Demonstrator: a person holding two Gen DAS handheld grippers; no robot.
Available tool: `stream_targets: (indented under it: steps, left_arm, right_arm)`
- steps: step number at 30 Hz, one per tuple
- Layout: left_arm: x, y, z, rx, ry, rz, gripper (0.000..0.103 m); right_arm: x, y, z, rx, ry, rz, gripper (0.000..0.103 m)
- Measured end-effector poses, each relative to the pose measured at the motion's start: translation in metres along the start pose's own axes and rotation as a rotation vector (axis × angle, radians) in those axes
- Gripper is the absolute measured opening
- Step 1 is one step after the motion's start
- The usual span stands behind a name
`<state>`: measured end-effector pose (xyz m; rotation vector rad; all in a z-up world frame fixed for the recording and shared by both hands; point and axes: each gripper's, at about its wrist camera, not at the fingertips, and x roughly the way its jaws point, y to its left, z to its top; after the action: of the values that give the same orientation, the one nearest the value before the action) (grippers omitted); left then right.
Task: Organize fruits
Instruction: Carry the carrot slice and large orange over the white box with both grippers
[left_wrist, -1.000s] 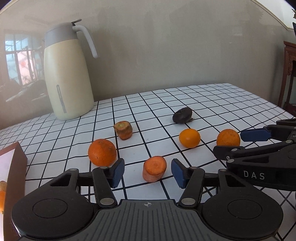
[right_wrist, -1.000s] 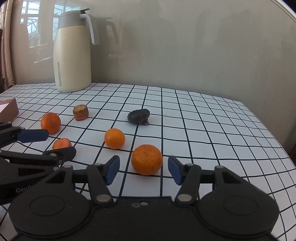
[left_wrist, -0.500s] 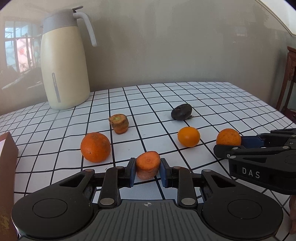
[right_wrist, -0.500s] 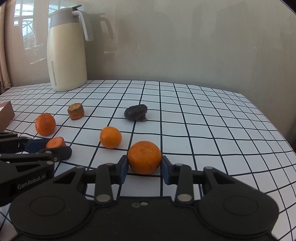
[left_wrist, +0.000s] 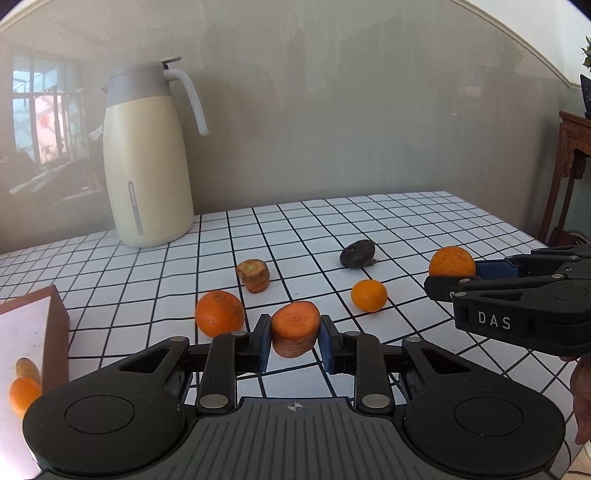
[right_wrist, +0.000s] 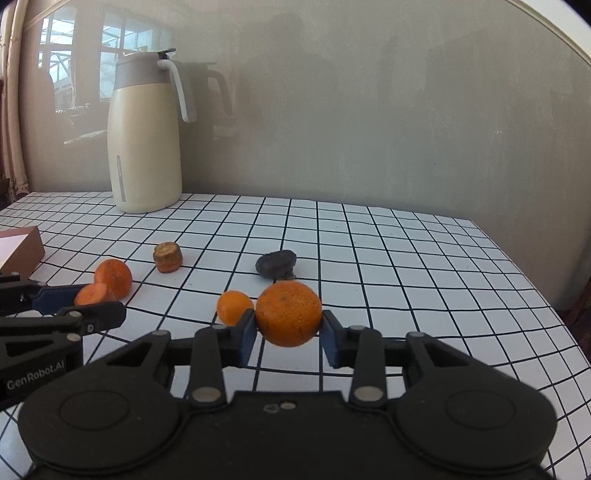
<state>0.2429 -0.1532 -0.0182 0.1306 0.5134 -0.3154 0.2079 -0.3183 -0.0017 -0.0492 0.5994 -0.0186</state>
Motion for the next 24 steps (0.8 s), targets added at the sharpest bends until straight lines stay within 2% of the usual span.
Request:
stream_targets:
  steps: [10,24]
  left_arm:
    - [-0.051,0.032,0.005,-0.002,-0.064,0.052,0.027]
    - [-0.099,0.078,-0.005,-0.040,-0.113,0.134,0.027]
  right_arm:
    - [-0.039,0.036,0.014,-0.049,-0.081,0.057,0.028]
    - [-0.066,0.089,0.027,-0.128,-0.152,0.158,0.028]
